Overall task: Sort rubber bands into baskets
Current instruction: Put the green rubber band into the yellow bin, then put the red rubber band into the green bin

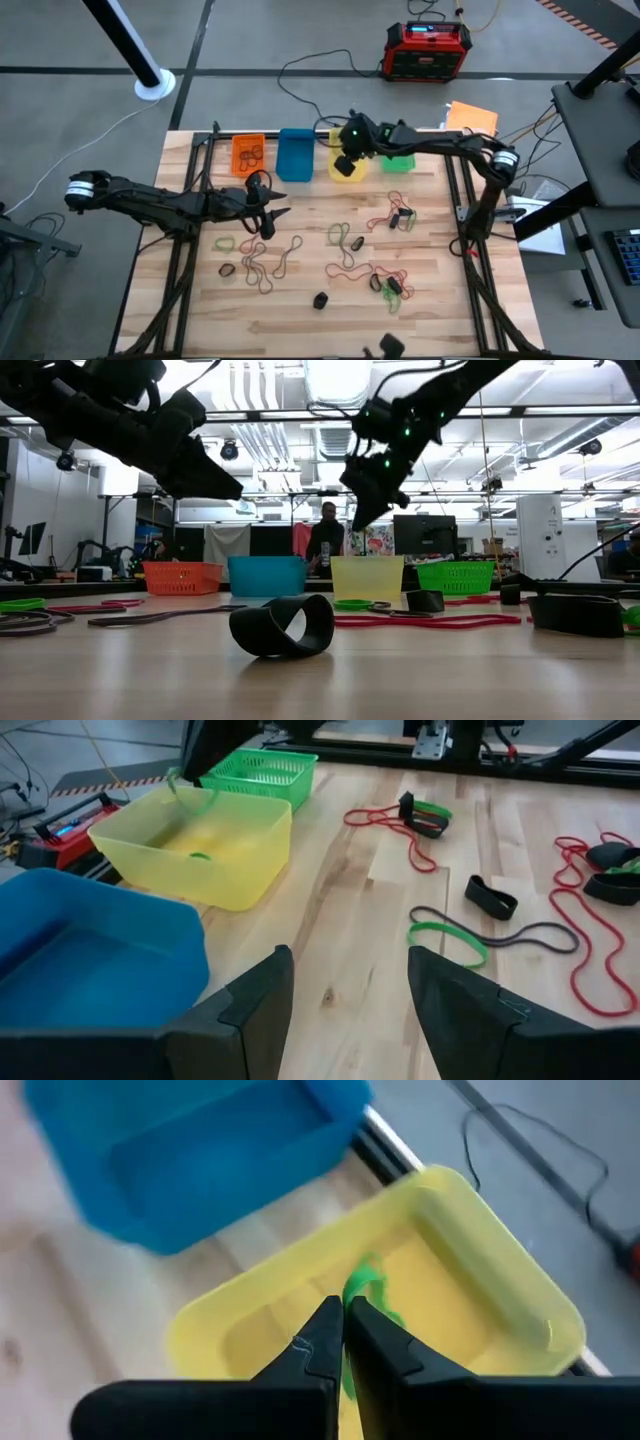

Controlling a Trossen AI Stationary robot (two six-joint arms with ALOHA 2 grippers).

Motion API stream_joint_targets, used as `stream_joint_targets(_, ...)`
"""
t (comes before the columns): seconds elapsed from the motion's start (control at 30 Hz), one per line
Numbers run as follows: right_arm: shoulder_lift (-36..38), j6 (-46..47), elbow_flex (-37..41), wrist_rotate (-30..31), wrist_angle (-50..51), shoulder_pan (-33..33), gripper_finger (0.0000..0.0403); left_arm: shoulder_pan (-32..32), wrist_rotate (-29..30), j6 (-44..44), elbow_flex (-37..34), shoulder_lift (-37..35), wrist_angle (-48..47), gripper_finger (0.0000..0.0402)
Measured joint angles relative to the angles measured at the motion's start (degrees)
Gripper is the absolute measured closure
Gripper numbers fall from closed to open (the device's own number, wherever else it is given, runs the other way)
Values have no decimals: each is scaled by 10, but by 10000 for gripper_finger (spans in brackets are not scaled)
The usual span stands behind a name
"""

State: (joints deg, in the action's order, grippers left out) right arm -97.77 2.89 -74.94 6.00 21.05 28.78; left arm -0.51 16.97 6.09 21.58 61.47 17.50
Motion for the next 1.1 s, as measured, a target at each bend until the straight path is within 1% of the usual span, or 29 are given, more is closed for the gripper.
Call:
stream_joint_targets(0.1,-6,10,0,0,-6,15,389,0,0,7,0,0,0,220)
stream_joint_targets(0.2,-10,10,0,1,-5,15,373,0,0,12,0,1,-3,220)
stream_joint_targets(0.37,-10,14,-1,0,-5,14,325,0,0,25,0,1,-5,220)
stream_joint_targets(0.5,-9,18,-4,7,-5,15,284,0,0,63,0,1,-12,220)
stream_joint_targets(0.63,-3,19,-4,5,-3,13,255,0,-35,110,0,0,-36,220)
stream_joint_targets(0.7,1,23,-4,0,-2,12,246,0,-63,141,0,-1,-54,220)
stream_joint_targets(0.77,5,26,-4,-15,-2,8,240,0,-104,170,0,-2,-77,220)
stream_joint_targets(0.87,12,26,-4,-41,-2,-7,236,0,-158,222,13,-2,-141,220)
stream_joint_targets(0.93,16,25,-4,-50,-1,-21,238,1,-191,265,36,-2,-216,220)
stream_joint_targets(1.0,21,19,-4,-50,-1,-35,242,6,-220,305,67,-2,-323,220)
stream_joint_targets(1.1,24,8,-4,-50,-1,-56,248,25,-229,358,121,1,-496,220)
